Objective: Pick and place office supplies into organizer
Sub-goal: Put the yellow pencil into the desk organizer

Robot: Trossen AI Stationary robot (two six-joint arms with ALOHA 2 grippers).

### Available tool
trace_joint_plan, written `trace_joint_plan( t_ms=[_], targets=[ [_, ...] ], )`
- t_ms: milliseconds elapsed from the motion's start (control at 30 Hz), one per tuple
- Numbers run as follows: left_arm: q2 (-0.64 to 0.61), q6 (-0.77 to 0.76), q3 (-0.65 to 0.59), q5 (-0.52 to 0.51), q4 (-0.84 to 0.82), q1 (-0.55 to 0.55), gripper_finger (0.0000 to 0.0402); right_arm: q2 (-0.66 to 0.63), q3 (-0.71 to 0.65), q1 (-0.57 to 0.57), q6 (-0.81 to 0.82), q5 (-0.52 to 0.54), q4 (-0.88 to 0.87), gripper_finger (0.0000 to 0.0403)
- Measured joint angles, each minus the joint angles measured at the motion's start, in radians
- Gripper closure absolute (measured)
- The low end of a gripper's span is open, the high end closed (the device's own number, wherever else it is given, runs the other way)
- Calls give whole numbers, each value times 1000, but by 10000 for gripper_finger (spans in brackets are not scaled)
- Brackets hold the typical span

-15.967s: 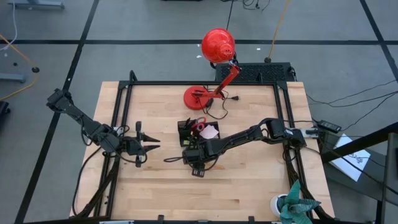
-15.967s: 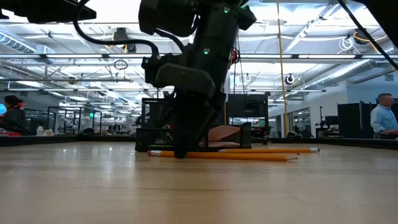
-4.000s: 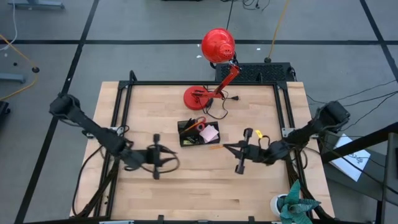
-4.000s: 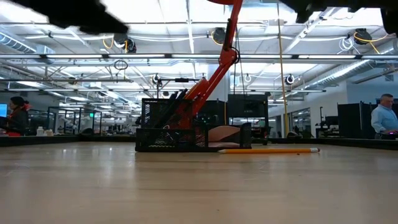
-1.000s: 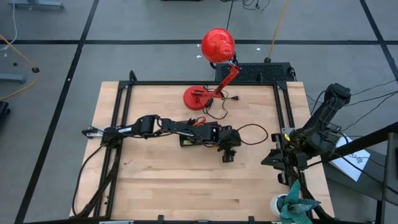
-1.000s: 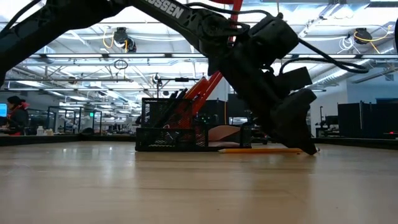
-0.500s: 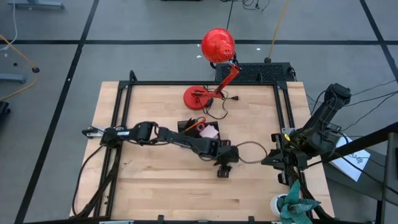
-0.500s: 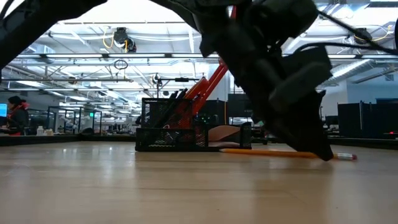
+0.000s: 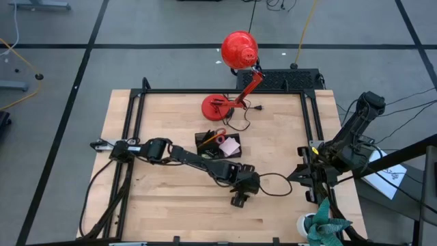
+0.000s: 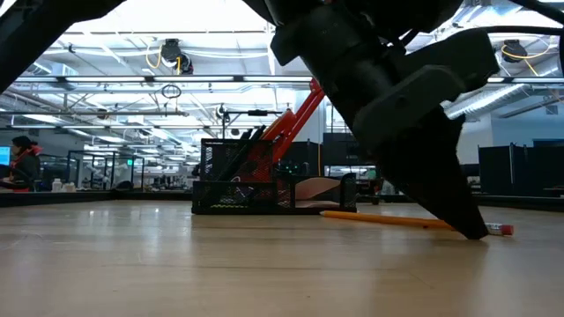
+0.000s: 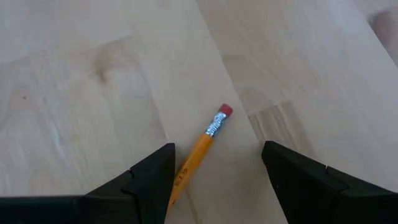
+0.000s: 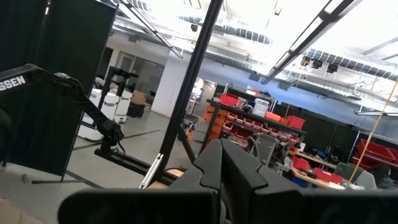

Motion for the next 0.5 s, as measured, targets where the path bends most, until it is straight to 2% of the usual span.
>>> trace_joint_plan(
  t_ms=[300, 500],
  targets=[
    [-8, 137, 0, 25, -26, 23, 149, 0, 0, 0, -5, 0, -4, 403],
    [-9, 291, 0, 23, -26, 37, 149, 0, 0, 0, -8, 1, -5, 403]
  ],
)
